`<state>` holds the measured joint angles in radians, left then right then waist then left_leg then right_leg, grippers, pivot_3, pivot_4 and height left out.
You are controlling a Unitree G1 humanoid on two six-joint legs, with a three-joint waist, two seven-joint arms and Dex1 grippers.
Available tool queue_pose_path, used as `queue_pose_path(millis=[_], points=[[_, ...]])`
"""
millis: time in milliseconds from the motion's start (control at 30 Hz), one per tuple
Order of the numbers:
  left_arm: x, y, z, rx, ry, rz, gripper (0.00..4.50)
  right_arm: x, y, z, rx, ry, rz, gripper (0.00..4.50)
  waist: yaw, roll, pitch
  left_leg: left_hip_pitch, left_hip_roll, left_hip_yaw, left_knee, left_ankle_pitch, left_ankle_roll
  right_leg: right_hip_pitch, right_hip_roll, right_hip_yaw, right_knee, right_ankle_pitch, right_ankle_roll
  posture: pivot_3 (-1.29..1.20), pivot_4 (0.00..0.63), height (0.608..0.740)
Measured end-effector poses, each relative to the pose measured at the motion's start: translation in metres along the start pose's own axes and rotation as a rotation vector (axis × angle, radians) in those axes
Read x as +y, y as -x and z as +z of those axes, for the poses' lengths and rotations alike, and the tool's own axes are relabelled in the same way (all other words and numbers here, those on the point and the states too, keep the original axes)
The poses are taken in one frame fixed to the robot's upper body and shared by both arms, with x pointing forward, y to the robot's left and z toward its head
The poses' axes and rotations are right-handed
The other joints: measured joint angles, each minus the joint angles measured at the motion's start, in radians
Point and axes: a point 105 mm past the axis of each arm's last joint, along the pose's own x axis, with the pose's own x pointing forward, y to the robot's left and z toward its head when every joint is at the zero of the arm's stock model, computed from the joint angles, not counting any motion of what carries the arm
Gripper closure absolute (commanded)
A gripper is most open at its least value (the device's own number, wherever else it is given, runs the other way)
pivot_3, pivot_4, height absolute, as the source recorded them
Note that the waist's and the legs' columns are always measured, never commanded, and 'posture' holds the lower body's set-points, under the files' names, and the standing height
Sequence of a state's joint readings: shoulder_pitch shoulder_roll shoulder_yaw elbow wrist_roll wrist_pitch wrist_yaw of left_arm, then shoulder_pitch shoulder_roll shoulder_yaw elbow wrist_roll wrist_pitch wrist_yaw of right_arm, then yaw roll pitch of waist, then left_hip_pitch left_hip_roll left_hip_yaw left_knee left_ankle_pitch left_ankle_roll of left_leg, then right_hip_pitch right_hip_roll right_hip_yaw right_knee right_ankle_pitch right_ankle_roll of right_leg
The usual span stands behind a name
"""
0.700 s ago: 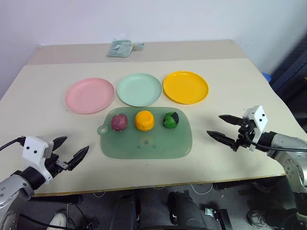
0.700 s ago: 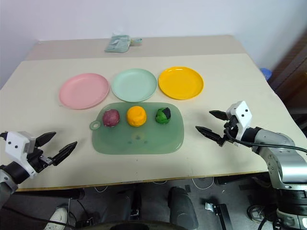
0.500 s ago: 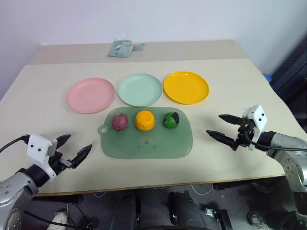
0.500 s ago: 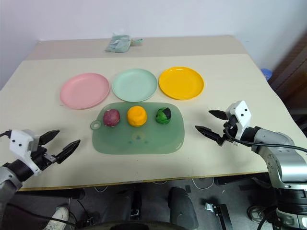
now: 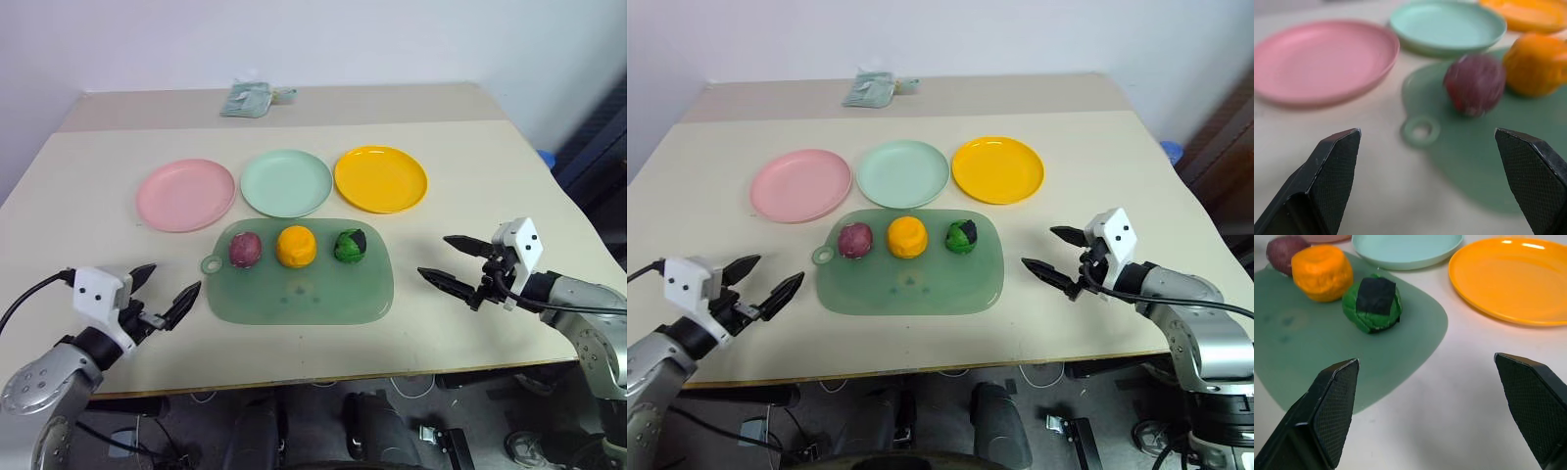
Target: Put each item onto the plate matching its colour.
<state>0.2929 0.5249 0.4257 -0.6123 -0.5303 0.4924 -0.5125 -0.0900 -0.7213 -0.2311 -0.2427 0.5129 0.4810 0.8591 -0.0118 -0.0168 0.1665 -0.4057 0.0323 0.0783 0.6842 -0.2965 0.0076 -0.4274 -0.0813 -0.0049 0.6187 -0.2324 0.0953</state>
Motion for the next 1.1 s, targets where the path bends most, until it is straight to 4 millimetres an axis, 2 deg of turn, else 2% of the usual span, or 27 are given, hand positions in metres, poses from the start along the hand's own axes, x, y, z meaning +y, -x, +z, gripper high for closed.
queue_pose_path(millis=[167, 233, 300, 433, 567, 700, 1033, 1100], points=[[-0.009, -0.015, 0.005, -0.026, 0.018, -0.022, 0.00, 0.002, -0.008, 0.004, -0.023, 0.008, -0.003, 0.01, 0.001, 0.000, 0.000, 0.000, -0.001, 0.000, 0.000, 0.000, 0.000, 0.000, 0.001, 0.000, 0.000, 0.000, 0.000, 0.00, 0.150, 0.740], [-0.014, -0.029, 0.008, -0.040, 0.026, -0.028, 0.00, 0.003, -0.010, 0.003, -0.027, 0.005, -0.003, 0.01, 0.009, 0.000, 0.000, 0.000, -0.001, 0.000, 0.001, 0.000, 0.000, 0.001, 0.000, 0.000, 0.001, 0.000, 0.000, 0.00, 0.150, 0.740], [-0.018, -0.042, 0.009, -0.040, 0.024, -0.034, 0.00, 0.009, -0.011, 0.010, -0.045, 0.026, 0.007, 0.01, 0.011, 0.000, 0.000, 0.000, -0.002, 0.000, 0.001, 0.000, 0.000, 0.001, 0.001, 0.000, 0.001, 0.000, 0.001, 0.00, 0.150, 0.740], [-0.024, -0.066, 0.009, -0.042, 0.036, -0.049, 0.00, 0.036, -0.012, 0.030, -0.089, 0.073, 0.076, 0.01, 0.016, 0.000, 0.000, 0.000, -0.002, -0.001, 0.001, 0.000, 0.000, 0.001, 0.002, 0.000, 0.001, 0.002, 0.003, 0.00, 0.150, 0.740], [-0.027, -0.077, 0.006, -0.022, 0.023, -0.066, 0.00, 0.060, -0.015, 0.027, -0.069, 0.062, 0.142, 0.01, 0.019, 0.000, 0.000, 0.001, -0.002, 0.000, 0.001, 0.000, 0.000, 0.001, 0.002, 0.000, 0.001, 0.000, 0.001, 0.00, 0.150, 0.740], [-0.031, -0.086, 0.006, -0.018, 0.016, -0.087, 0.00, 0.076, -0.018, 0.026, -0.071, 0.053, 0.173, 0.01, 0.022, 0.000, 0.000, 0.001, -0.002, 0.000, 0.001, 0.000, 0.000, 0.001, 0.001, 0.000, 0.002, 0.000, 0.001, 0.00, 0.150, 0.740], [-0.035, -0.096, -0.006, 0.068, -0.018, -0.120, 0.00, 0.088, -0.024, 0.024, -0.075, 0.041, 0.206, 0.01, 0.023, 0.000, 0.000, 0.001, -0.002, 0.000, 0.001, 0.000, 0.000, 0.001, 0.001, 0.000, 0.001, 0.000, 0.001, 0.00, 0.150, 0.740], [-0.035, -0.096, -0.008, 0.078, -0.019, -0.120, 0.54, 0.089, -0.025, 0.024, -0.073, 0.040, 0.210, 0.00, 0.022, 0.000, 0.000, 0.001, -0.002, 0.000, 0.001, 0.000, 0.000, 0.001, 0.001, 0.000, 0.001, 0.000, 0.001, 0.00, 0.150, 0.740]])
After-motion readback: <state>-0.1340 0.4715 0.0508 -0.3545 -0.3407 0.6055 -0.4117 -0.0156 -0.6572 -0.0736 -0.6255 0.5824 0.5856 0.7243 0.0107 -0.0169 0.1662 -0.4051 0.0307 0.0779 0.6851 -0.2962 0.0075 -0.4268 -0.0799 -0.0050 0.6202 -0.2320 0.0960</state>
